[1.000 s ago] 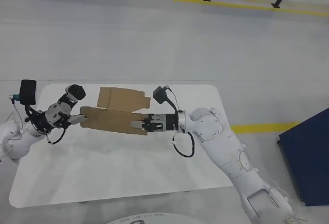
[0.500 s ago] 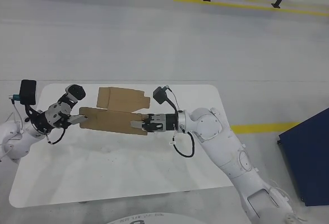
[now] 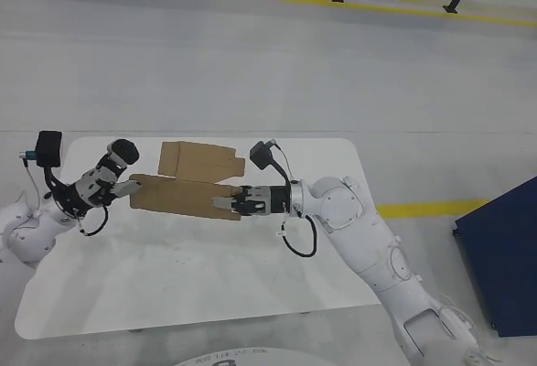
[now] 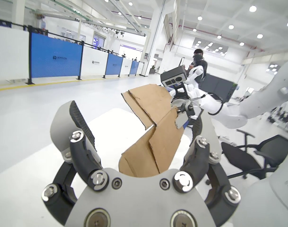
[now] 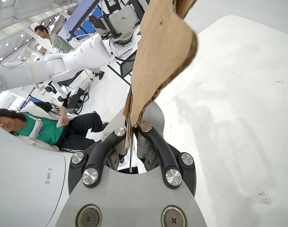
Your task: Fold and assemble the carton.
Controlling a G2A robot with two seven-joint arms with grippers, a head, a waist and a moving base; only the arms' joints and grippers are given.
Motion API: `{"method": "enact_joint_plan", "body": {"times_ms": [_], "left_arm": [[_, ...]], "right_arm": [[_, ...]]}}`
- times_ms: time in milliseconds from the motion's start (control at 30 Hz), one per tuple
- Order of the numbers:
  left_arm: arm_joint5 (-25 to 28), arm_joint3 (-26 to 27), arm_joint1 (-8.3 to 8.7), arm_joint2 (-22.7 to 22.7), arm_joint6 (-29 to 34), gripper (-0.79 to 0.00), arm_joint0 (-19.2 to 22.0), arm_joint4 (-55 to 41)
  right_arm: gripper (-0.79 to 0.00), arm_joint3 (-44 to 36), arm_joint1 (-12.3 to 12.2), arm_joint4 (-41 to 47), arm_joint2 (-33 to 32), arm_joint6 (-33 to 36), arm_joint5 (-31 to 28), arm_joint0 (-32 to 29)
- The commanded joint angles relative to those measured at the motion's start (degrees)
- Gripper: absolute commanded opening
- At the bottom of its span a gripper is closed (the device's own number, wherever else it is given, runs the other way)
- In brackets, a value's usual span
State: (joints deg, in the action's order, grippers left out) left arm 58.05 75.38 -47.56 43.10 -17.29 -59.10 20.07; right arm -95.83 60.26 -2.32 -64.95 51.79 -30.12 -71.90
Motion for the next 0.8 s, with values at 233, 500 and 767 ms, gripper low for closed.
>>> {"method": "enact_joint_plan", "body": {"times_ms": [233,500,767], "left_arm": [[-4.02,-11.09,-0.49,-9.57,67.54,-0.197,12.51,-75.03],[-8.59,-14.11,-2.60,-9.95,72.13,-0.391,15.93,-70.98],[-3.70,-15.79,-3.86,-14.56,67.24,-0.157,17.59,-60.60]], "right_arm": [[-0.785,-0.54,-0.26,-3.61,0.32,-0.12,2.42,0.03],[-0.785,-0.57,-0.55,-1.51,0.74,3.05,1.89,0.37],[-0.785,0.58,-1.02,5.91,0.78,9.46,-0.98,1.29]]}}
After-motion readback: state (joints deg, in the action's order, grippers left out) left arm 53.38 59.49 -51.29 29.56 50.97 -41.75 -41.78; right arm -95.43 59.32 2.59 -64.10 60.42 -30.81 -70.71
